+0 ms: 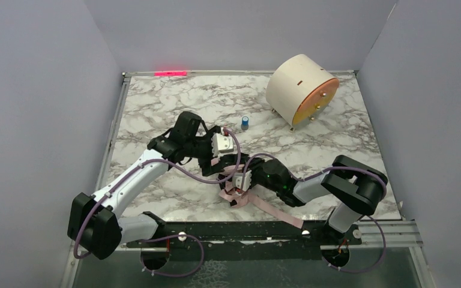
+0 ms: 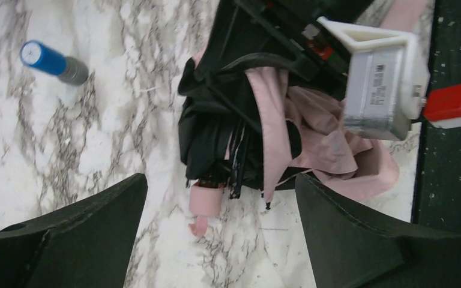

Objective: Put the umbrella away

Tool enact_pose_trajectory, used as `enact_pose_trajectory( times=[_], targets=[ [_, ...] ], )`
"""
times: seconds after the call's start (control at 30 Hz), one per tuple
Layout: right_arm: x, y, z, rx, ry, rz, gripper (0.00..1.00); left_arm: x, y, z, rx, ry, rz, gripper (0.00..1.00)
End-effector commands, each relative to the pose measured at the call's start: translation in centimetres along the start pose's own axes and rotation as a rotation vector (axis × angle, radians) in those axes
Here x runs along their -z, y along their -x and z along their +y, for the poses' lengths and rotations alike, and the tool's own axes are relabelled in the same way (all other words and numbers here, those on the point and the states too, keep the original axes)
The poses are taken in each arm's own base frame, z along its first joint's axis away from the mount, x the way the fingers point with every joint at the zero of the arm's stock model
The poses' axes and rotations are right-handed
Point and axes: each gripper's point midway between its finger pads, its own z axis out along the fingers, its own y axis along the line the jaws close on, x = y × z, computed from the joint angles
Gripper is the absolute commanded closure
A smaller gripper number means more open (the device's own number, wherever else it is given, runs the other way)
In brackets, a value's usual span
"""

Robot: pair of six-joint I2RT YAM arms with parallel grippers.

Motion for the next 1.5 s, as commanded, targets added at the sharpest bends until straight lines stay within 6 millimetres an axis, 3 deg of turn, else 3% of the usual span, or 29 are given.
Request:
enact_pose_trajectory(
  times=[0.0, 0.27, 0.5, 0.9, 1.13, 1.33, 1.47],
  targets=[
    [-0.2, 0.3, 1.7, -0.007, 0.073, -0.011, 0.75, -0.7, 0.8, -3.4, -0.082, -0.215, -0.144, 0.07],
    [-0.1, 0.3, 2.1, -0.016, 0.080, -0.015, 0.75, -3.4, -1.7, -1.4, 0.009, -0.292, -0.121, 0.07],
    [-0.2, 0.7, 2.0, -0.011, 0.088, -0.029, 0.75, -4.7, -3.9, -0.4, 0.008, -0.301, -0.070, 0.01],
    [-0.3, 0.8, 2.2, -0.003, 0.088, -0.038, 0.75, -7.3, -6.9, -0.5, 0.075, -0.338, -0.033, 0.03],
    [-0.2, 0.9, 1.9, 0.002, 0.082, -0.037, 0.75, -8.4, -7.4, -0.1, 0.112, -0.352, -0.014, 0.20],
    [-0.3, 1.1, 1.9, 0.003, 0.083, -0.042, 0.74, -8.9, -8.3, -0.7, 0.096, -0.353, 0.024, 0.55],
    [-0.1, 1.2, 1.7, 0.001, 0.076, -0.048, 0.71, -9.0, -8.6, -0.7, 0.098, -0.341, 0.032, 0.67]
  ],
)
